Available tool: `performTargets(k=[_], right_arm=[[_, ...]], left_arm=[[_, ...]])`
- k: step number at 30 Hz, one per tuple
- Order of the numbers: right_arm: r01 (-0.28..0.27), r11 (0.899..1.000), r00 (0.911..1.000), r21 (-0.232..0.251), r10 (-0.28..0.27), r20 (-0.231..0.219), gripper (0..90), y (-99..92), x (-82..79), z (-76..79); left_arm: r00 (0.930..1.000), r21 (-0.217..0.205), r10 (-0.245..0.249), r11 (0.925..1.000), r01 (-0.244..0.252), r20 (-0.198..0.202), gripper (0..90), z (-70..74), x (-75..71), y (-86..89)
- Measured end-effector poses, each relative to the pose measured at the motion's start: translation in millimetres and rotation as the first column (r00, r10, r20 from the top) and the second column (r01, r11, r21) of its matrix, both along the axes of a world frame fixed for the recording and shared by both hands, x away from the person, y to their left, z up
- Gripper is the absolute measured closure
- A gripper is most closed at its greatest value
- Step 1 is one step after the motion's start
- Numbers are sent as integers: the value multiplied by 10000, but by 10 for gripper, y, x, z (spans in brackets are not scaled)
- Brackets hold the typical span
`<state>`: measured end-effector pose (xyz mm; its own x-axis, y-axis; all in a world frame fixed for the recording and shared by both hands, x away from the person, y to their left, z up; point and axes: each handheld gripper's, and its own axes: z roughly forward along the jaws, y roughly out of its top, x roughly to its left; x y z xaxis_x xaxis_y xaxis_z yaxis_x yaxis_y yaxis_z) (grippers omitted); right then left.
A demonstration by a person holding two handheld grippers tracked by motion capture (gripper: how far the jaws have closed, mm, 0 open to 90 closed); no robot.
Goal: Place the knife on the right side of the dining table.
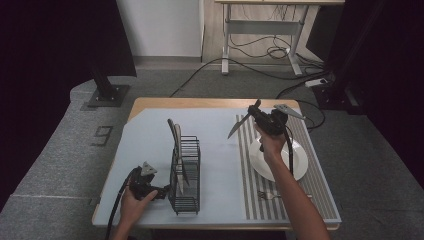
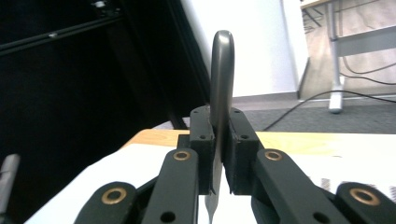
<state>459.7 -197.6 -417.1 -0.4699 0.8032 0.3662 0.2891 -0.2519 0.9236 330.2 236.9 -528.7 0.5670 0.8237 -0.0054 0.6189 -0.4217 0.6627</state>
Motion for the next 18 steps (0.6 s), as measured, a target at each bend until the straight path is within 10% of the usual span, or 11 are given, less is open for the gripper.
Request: performTargets(k=[18], right_arm=[[1269, 9910, 9916, 417, -1258, -289, 832, -360, 249, -141]], left_arm=[[10000, 0, -1, 10000, 1, -5, 0, 0, 0, 0]])
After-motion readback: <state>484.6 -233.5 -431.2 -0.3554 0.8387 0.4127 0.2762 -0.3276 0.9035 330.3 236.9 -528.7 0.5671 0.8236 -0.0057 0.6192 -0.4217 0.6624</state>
